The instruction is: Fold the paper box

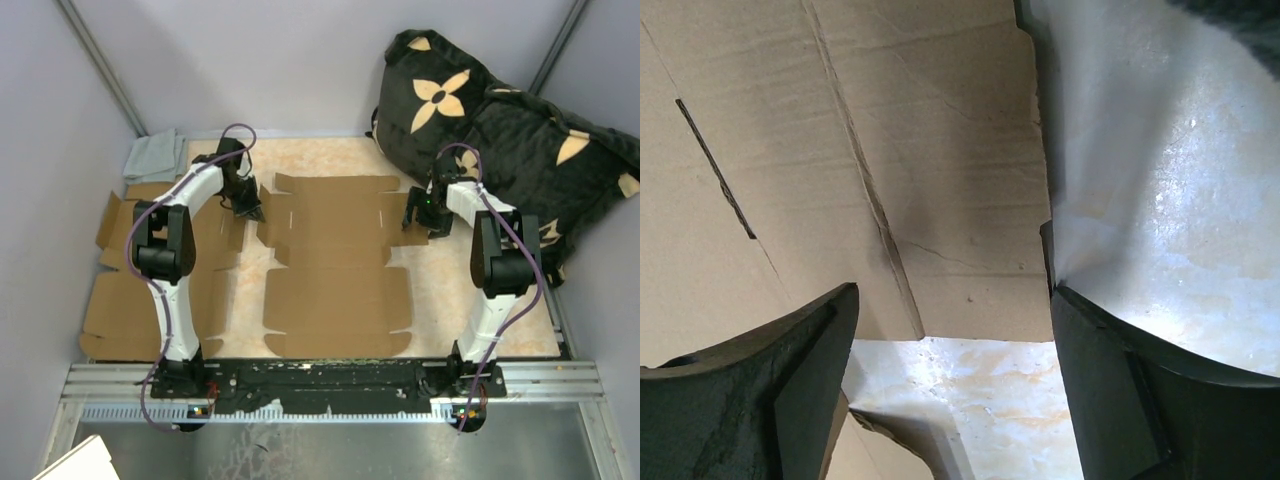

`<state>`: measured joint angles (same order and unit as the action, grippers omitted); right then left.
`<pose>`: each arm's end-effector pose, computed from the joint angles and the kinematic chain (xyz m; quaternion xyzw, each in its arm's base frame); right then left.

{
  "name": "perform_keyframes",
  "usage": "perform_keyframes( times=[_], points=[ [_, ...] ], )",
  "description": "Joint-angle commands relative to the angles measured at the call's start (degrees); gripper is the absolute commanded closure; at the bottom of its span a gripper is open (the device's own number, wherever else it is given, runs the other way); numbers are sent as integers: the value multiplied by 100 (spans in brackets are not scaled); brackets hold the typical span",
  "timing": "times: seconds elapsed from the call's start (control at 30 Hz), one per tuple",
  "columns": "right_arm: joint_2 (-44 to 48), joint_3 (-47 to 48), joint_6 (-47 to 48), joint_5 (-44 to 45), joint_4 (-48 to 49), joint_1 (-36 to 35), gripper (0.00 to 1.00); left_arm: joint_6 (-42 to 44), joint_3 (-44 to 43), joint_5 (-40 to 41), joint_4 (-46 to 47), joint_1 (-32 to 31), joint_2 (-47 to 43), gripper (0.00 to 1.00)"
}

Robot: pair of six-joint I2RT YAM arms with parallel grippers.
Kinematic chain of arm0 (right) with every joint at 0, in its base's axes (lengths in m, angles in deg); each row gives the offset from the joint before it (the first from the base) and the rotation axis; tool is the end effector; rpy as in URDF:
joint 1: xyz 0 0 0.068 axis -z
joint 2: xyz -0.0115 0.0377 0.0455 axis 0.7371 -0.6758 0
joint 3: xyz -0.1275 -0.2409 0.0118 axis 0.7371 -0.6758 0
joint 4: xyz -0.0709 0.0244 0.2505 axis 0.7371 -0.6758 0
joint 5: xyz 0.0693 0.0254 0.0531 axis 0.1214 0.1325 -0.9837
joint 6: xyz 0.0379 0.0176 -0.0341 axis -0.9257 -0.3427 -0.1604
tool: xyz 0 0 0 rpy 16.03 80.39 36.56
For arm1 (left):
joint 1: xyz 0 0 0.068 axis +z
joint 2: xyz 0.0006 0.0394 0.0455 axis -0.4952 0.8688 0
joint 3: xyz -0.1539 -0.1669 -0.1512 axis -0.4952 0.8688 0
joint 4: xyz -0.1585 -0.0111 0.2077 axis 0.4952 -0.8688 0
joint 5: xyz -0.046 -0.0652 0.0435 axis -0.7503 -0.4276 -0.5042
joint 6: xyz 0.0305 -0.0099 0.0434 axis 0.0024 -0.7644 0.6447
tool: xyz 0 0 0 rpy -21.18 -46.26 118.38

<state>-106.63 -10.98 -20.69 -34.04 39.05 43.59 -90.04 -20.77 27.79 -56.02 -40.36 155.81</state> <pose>0.3820 0.0305 0.1717 0.1141 0.9734 0.0978 0.1729 0.4300 -0.0897 0.1918 -0.0785 0.9758 -0.1615 0.1251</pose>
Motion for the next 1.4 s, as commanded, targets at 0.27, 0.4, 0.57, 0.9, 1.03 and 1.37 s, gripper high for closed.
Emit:
perform_keyframes(
  times=[0.27,0.4,0.57,0.9,1.03,1.37],
  points=[
    [83,271,114,-409,-606,-149,22,173,916,-747,1079,-53,-1199,100],
    [257,507,269,-312,-915,-254,22,249,1397,-895,1591,-48,-1645,100],
    [448,728,368,-288,-1212,-304,21,336,2378,-922,2501,-48,-2439,100],
    [696,1512,669,100,-1765,-300,18,609,3731,-839,3841,-48,-3580,100],
    [696,2231,801,488,-2131,-295,16,723,4131,-683,4160,-48,-4029,100],
    [473,2938,1271,-340,-1782,-294,17,1051,4960,-885,4533,-40,-5035,100]
  ],
)
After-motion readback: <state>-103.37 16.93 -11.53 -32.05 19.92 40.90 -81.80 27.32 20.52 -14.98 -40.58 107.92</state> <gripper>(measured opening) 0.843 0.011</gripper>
